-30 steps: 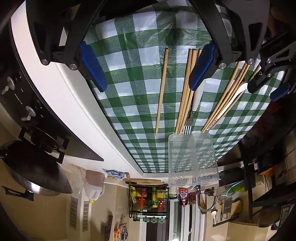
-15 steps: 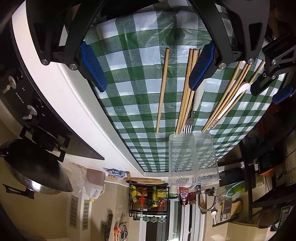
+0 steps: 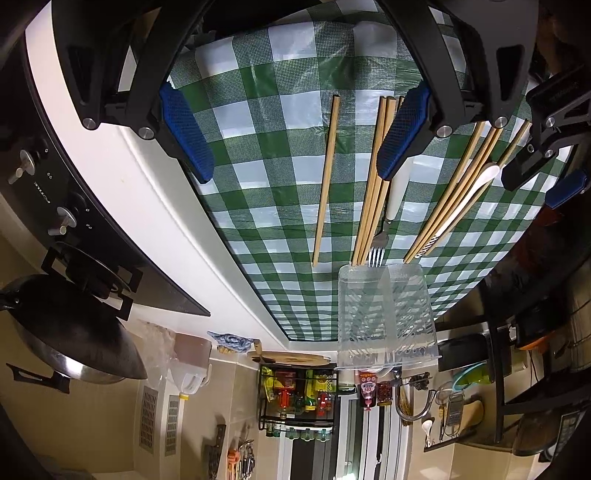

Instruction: Organize utensils

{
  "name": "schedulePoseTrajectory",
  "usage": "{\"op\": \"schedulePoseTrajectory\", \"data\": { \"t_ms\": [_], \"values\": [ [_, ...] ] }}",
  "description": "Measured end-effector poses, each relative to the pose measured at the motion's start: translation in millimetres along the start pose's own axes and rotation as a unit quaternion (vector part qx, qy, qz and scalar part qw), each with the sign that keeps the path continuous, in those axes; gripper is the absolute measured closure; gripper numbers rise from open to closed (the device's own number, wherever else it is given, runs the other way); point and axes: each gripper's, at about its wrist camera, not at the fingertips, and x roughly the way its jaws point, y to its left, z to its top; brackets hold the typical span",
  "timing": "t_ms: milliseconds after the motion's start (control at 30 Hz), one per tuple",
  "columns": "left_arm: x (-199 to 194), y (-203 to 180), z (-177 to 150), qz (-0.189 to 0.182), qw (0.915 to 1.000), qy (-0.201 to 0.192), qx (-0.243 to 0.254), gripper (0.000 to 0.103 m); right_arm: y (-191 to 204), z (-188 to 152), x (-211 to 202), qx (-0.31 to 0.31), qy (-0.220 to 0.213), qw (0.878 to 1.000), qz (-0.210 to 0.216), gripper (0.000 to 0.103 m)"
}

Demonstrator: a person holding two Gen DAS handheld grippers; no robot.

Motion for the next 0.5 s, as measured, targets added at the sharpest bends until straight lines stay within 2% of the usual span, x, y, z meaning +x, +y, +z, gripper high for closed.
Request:
{"op": "schedulePoseTrajectory", "data": {
  "t_ms": [500],
  "values": [
    [-0.1,-0.4,-0.4,0.000,1.0000,0.000,-0.001,0.015,0.6,0.0,-0.5,-0.001,-0.001,1.000,-0.001,0.015]
  ]
}}
